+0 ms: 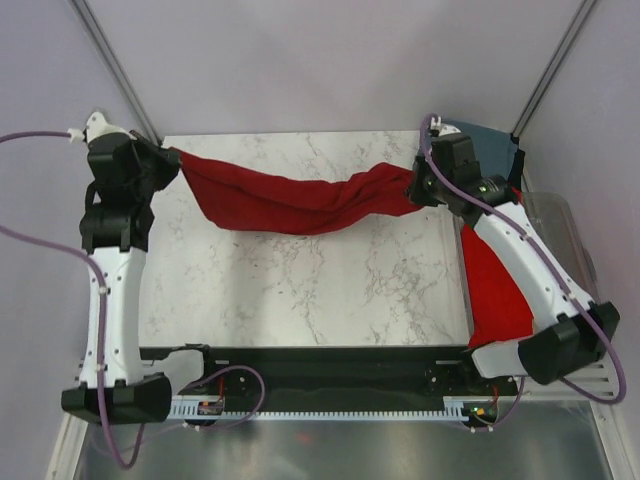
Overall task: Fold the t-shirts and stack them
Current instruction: Flatten the tshirt out
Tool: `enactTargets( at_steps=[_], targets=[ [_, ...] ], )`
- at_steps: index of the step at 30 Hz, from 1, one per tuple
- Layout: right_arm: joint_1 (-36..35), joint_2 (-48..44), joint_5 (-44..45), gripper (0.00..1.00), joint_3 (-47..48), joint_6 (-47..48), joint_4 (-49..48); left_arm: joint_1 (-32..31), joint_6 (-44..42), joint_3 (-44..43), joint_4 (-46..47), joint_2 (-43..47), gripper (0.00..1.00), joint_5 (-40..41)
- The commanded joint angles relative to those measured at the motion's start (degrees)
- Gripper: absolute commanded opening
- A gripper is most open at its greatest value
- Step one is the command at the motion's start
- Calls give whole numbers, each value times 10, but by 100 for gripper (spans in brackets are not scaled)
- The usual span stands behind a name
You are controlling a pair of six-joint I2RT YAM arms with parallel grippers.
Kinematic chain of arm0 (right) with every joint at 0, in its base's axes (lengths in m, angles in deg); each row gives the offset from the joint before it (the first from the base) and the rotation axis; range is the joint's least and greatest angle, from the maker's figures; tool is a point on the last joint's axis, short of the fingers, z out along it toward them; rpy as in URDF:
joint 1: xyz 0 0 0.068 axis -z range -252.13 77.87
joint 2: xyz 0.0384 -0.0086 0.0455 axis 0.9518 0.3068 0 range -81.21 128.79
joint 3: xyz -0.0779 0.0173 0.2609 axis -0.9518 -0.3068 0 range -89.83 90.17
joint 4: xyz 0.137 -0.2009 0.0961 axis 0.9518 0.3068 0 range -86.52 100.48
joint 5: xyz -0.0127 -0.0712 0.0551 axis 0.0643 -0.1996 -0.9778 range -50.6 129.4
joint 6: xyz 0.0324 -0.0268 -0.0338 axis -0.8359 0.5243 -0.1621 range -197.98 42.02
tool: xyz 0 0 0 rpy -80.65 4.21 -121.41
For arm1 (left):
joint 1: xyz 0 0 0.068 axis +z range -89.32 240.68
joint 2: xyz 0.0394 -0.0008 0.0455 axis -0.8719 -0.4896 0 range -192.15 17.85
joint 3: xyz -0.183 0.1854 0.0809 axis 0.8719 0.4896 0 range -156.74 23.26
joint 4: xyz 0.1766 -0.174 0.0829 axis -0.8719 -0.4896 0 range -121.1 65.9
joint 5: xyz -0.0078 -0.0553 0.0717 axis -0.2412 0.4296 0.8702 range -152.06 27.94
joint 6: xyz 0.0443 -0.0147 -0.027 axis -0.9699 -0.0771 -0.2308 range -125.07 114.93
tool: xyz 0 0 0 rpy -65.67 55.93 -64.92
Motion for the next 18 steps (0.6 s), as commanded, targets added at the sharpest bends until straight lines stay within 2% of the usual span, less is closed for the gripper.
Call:
enactTargets(
  at_steps=[1,4,5,6,7,8,9,10,11,12,15,18],
  targets=[
    [1,-87,5,1,-38,-21,55,14,-26,37,-64,61,2,-13],
    [0,-145,-8,4,-85,-41,69,17,-40,45,-88,98,2,-10],
    [0,-158,-11,11,-115,-56,72,17,-46,48,-95,119,2,-8],
    [-1,-175,-16,23,-134,-67,75,16,-49,60,-109,131,4,-5],
    [0,-213,-21,41,-158,-81,76,17,-48,70,-119,143,9,-4],
    [-1,-236,-30,54,-217,-102,72,17,-47,82,-125,177,15,-5],
    [-1,-260,-32,70,-250,-132,65,16,-41,115,-128,193,44,-12],
    [-1,-307,-46,77,-308,-149,47,17,-39,136,-129,214,66,-15],
    [-1,-327,-51,84,-330,-160,38,18,-36,155,-126,243,83,-18],
    [0,-353,-53,85,-359,-175,25,17,-40,195,-109,252,97,-36],
    [-3,-354,-81,86,-367,-177,20,16,-63,248,-103,230,97,-92],
    [-6,-327,-72,87,-349,-162,27,17,-76,277,-106,190,92,-117]
  ],
)
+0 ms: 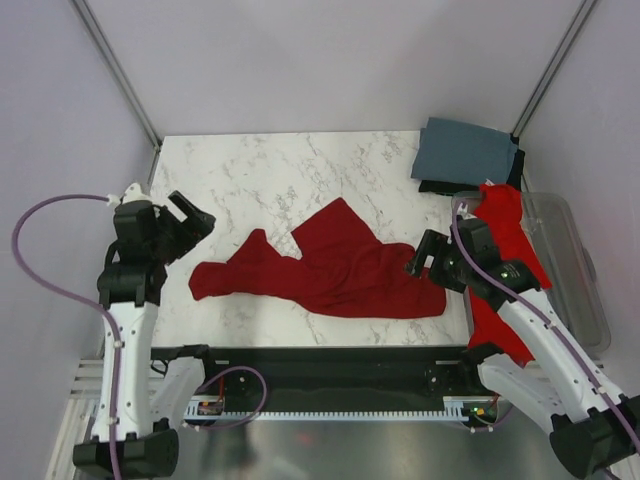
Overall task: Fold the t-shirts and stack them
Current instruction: Flatten the tshirt out
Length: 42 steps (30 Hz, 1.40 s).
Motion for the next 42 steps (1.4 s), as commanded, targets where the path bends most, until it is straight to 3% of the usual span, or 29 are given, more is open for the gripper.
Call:
enactTargets(
  at_steps=[1,6,12,21,25,27,32,36,39,40,42],
  targets=[
    [-5,22,-10,87,31,-6,-32,2,-38,43,6,-53,92,-56],
    [-21,107,-24,88,72,29,-71,1,-66,72,35,-46,91,-53],
    [-69,344,13,89,210,97,-115,1,-118,115,38,-28,86,-70],
    [-84,726,71,87,574,172,-75,-7,-107,176,78,51,86,-74],
    [-88,851,97,86,746,194,-30,-12,-105,180,89,46,85,-75],
    [-89,902,103,85,785,198,-20,-13,-106,182,89,45,83,-76],
    [-90,949,122,82,832,198,-21,-17,-105,182,92,51,81,-79],
    [-100,969,124,74,839,202,-30,-26,-105,183,95,54,81,-82],
    [-117,971,124,56,830,197,-28,-31,-107,183,94,53,81,-83],
    [-117,970,124,56,824,195,-31,-29,-107,183,94,54,81,-82],
    [-128,966,128,47,809,194,-35,-30,-107,183,94,56,81,-80]
  ],
)
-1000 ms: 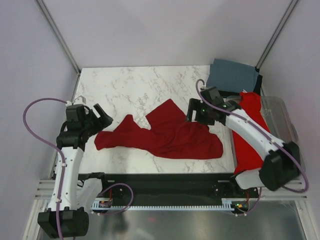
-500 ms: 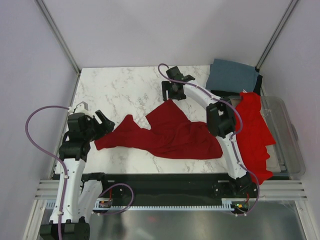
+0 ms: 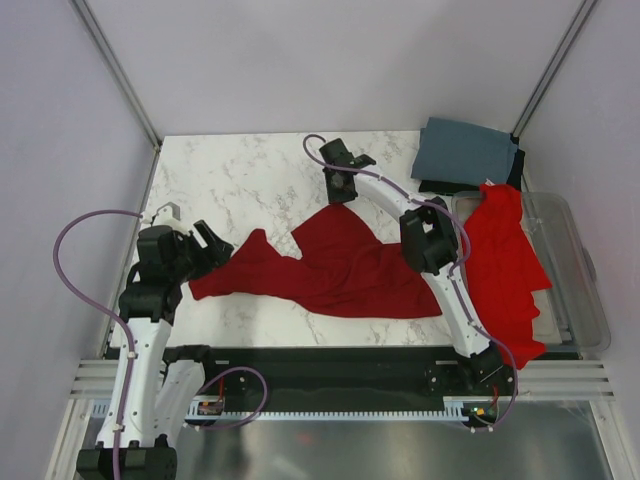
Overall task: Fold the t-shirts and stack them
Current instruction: Flatten the tshirt out
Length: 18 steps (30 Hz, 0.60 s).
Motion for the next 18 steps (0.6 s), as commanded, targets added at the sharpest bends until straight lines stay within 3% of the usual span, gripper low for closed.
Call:
enactTargets(
  at_steps=[1,4,8,12,13,18],
  targets=[
    [-23,10,5,31,-16,-7,6,-3,-28,2,24,8,81,-9],
    [-27,2,10,0,-28,-13,1,-4,-28,4,25,9,81,-7],
    [-25,-21,44,0,28,10,27,-4,-29,4,24,7,80,-4],
    [-24,-68,79,0,222,51,76,-5,-30,3,24,5,80,1],
    [-25,-90,73,0,234,57,68,-4,-29,4,23,5,80,2],
    [-64,-365,49,0,104,129,-78,-5,-29,2,21,5,79,11]
  ],
)
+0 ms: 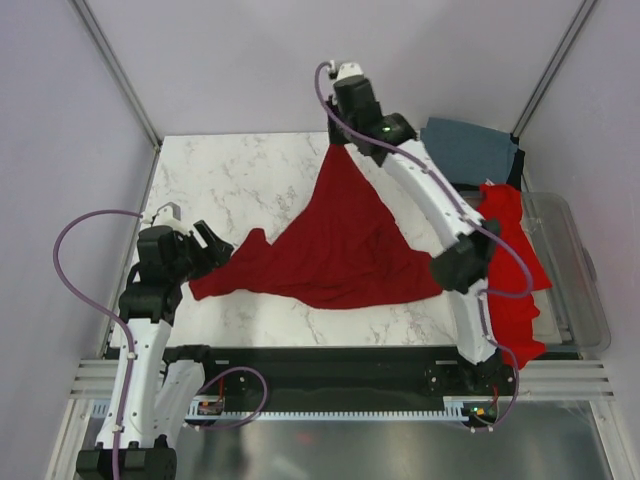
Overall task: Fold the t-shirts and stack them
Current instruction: Flatten the tshirt out
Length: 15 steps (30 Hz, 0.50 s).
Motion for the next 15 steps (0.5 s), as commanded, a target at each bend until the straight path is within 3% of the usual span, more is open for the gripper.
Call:
enactTargets(
  at_steps=[1,5,11,15],
  targets=[
    [-52,-249,10,0,-39,89,-121,-2,-29,2,20,2,80,11],
    [-129,-414,6,0,-109,131,-128,-1,-28,2,19,-1,80,18],
    [-138,-661,83,0,-485,74,-188,-2,-22,1,14,4,80,37],
    [-138,-753,48,0,-723,-18,-195,-2,-10,0,8,6,80,43]
  ],
)
